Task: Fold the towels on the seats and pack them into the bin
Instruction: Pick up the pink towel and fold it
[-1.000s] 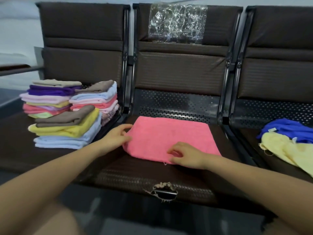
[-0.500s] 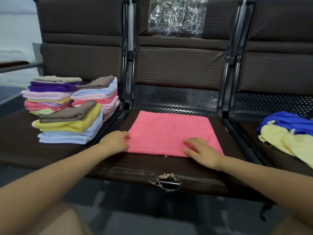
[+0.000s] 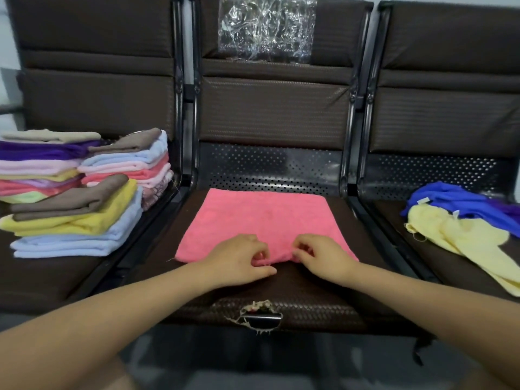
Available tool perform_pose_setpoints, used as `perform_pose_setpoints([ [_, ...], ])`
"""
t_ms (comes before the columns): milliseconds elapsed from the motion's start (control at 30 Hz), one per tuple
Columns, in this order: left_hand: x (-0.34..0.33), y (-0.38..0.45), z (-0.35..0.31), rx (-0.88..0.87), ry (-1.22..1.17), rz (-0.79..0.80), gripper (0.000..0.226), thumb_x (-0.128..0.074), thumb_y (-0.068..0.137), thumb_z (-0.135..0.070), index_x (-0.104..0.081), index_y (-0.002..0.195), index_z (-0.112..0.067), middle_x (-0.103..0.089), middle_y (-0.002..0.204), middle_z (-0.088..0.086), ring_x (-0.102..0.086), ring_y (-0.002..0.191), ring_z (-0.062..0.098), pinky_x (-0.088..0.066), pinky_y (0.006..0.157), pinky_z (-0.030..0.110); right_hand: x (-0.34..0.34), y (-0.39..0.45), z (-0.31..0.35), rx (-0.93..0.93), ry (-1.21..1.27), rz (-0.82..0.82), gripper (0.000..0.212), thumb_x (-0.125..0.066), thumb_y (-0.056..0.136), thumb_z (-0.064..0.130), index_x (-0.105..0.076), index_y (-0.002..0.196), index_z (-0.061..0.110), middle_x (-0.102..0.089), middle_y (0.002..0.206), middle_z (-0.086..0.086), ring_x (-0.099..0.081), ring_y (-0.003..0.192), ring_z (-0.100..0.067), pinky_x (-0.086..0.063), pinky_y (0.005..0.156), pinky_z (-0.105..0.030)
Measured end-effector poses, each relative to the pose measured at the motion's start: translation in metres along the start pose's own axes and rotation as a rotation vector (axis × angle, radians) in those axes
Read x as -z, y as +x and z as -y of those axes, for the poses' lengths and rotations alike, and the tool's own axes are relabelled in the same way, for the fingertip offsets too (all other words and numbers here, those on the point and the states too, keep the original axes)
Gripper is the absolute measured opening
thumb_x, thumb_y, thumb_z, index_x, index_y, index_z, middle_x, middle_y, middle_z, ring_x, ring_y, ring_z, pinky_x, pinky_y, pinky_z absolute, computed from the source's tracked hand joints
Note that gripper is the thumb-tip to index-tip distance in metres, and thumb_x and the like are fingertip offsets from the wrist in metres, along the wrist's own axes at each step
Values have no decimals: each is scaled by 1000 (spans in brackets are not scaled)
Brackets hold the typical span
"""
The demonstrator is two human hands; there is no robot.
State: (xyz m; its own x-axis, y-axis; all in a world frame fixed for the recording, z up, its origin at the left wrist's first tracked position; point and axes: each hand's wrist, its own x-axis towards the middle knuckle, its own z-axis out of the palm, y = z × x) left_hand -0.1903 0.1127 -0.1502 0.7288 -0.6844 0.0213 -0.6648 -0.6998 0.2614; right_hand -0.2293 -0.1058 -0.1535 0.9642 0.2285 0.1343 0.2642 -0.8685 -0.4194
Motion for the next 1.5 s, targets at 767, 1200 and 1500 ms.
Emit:
perform_pose_setpoints([
  [767,25,15,70,-52,-73,47,31,-66,88,-36,-53,63,-23,-57,74,2,-53,69,16,-41,69,33,66,9,-62,-137,144,266,36,-56,96,28,-53,72,2,-43,66,0,-39,61,-8,-33,58,-23],
  [1200,38,-26,84,50,-381,-84,47,-42,75,-64,-68,80,-24,-67,77,-9,-57,70,1,-45,71,20,62,-6,-35,-285,541,413,22,-52,98,27,-57,88,8,-54,85,-9,-50,79,-21,-42,77,-34],
  [1500,74,-3,97,130,-236,-97,9,-61,87,-19,-68,84,-15,-68,83,-1,-60,78,8,-45,76,25,95,29,-51,-330,466,395,16,-58,95,20,-69,90,10,-71,85,0,-68,74,-10,-50,64,-20],
])
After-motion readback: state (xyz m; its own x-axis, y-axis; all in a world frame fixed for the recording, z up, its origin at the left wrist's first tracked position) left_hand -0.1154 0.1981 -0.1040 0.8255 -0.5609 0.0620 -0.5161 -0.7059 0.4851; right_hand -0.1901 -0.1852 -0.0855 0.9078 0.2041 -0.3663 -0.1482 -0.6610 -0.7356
